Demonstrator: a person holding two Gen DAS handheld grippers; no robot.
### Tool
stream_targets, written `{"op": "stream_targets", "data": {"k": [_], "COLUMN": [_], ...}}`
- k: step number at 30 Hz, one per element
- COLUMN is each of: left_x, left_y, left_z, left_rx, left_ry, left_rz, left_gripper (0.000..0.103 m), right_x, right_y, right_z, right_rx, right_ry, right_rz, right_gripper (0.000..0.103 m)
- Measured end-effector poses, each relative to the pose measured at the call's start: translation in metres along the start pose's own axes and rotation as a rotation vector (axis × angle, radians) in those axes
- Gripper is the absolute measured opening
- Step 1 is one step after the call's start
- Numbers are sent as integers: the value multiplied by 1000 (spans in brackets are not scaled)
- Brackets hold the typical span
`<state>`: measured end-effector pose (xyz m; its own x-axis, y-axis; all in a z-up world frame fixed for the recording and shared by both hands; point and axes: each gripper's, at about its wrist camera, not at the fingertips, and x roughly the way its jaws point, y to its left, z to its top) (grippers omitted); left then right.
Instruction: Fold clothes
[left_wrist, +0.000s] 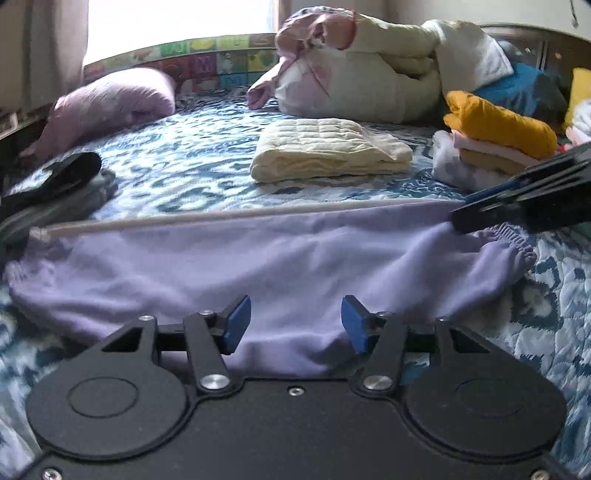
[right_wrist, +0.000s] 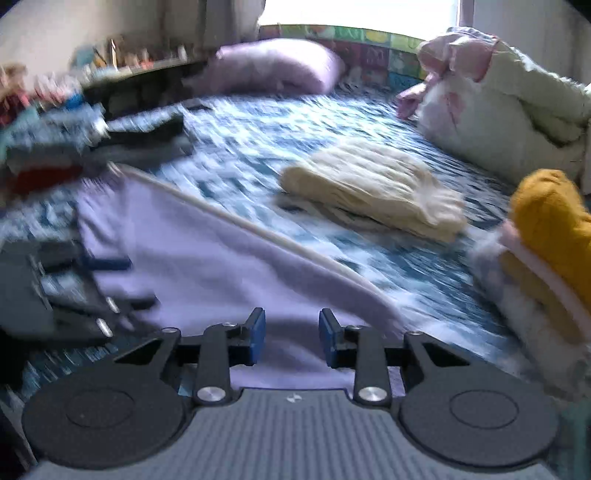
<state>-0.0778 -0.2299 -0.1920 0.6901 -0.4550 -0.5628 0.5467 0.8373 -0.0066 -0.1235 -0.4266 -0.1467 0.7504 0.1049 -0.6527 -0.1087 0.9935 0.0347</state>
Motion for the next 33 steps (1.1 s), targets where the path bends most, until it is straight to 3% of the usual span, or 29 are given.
{"op": "stream_targets", "data": {"k": [3, 5, 11, 16, 21, 23, 26, 30, 33], "left_x": [12, 10, 5, -3, 0, 2, 0, -8, -21], "left_y": [11, 12, 4, 14, 18, 16, 17, 26, 32], "left_z": [-13, -22, -24, -24, -24, -24, -24, -24, -23], "left_rx": [-103, -143, -115, -190, -212, -202, -206, -288, -345], "left_ry": [31, -8, -55, -87, -71, -67, -73, -90, -83], "left_rz": [20, 23, 57, 81, 71, 70, 62, 26, -2], "left_gripper": [54, 56, 58, 58, 60, 62, 62, 63, 64], "right_x": [28, 45, 32, 17, 54, 81, 75, 50, 31], "right_y": [9, 8, -7, 8, 23, 22, 17, 15, 12], "right_z": [-2, -14, -28, -13, 1, -9, -5, 1, 7], "right_rx": [8, 12, 3, -28, -35, -71, -48, 3, 65], "right_ry": [36, 119, 231, 139, 117, 221, 223, 232, 241], "right_rz": [6, -8, -23, -29, -3, -40, -53, -76, -148], "right_gripper": [33, 31, 31, 31, 31, 32, 32, 40, 62]}}
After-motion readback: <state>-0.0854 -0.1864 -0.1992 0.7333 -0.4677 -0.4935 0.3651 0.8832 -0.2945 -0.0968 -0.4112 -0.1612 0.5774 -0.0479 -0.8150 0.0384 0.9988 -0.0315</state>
